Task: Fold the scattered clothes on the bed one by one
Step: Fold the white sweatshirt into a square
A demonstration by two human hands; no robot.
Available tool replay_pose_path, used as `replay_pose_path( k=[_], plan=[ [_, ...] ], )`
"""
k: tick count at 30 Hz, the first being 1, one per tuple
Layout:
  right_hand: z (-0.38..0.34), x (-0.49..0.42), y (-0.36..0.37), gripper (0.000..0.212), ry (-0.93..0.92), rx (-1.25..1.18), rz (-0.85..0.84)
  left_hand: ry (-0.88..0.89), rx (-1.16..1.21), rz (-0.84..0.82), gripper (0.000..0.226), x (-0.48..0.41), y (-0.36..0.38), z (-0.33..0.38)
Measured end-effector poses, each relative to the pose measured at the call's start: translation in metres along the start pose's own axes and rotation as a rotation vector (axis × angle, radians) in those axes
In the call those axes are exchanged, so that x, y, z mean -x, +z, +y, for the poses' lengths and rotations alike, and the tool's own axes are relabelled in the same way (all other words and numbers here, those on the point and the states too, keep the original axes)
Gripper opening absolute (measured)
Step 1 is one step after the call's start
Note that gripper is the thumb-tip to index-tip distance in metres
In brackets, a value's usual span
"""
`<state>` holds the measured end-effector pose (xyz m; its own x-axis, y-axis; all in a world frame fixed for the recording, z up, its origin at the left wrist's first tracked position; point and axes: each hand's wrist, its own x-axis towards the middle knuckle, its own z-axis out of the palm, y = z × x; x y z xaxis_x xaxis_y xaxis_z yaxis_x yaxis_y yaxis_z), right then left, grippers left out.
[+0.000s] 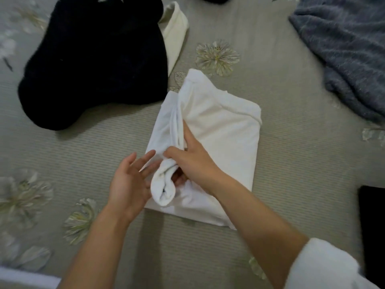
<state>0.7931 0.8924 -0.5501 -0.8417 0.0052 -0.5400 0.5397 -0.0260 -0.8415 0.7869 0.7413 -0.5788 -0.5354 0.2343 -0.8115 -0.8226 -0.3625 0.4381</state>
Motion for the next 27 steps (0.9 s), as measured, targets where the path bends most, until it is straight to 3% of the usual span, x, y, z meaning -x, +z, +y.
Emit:
replay_pose_path(
  k=[4,7,9,12,14,16,19,24,27],
  plan=[
    [0.025,-0.01,0.018,0.059,0.149,0.246,-0.072,-0.005,-0.091,0.03,0.045,0.004,-0.008,0.008],
    [0.038,0.003,0.006,0.035,0.081,0.297,0.047,0.084,-0.634,0.086,0.025,0.002,-0.009,0.007],
    [0.043,0.019,-0.01,0.023,0.026,0.343,0.172,0.167,-0.841,0.116,0.029,0.0,-0.009,0.003],
    [0.051,0.053,-0.035,0.01,-0.005,0.403,0.238,0.187,-0.686,0.121,0.035,0.002,-0.008,0.007],
    [0.063,0.072,-0.046,0.025,-0.092,0.6,0.273,0.196,-0.588,0.173,0.042,0.001,-0.011,0.007],
    [0.08,0.084,-0.055,0.04,-0.266,0.92,0.279,0.222,-0.637,0.27,0.038,0.0,-0.014,0.002],
    [0.106,0.093,-0.062,0.044,-0.362,1.2,0.205,0.266,-0.641,0.341,0.039,0.001,-0.012,-0.006],
    [0.127,0.096,-0.068,0.029,-0.475,1.206,0.263,0.4,-0.548,0.386,0.04,0.006,-0.015,-0.008],
    [0.136,0.106,-0.065,0.022,-0.534,1.249,0.143,0.494,-0.538,0.452,0.034,0.004,-0.021,-0.014]
  ],
)
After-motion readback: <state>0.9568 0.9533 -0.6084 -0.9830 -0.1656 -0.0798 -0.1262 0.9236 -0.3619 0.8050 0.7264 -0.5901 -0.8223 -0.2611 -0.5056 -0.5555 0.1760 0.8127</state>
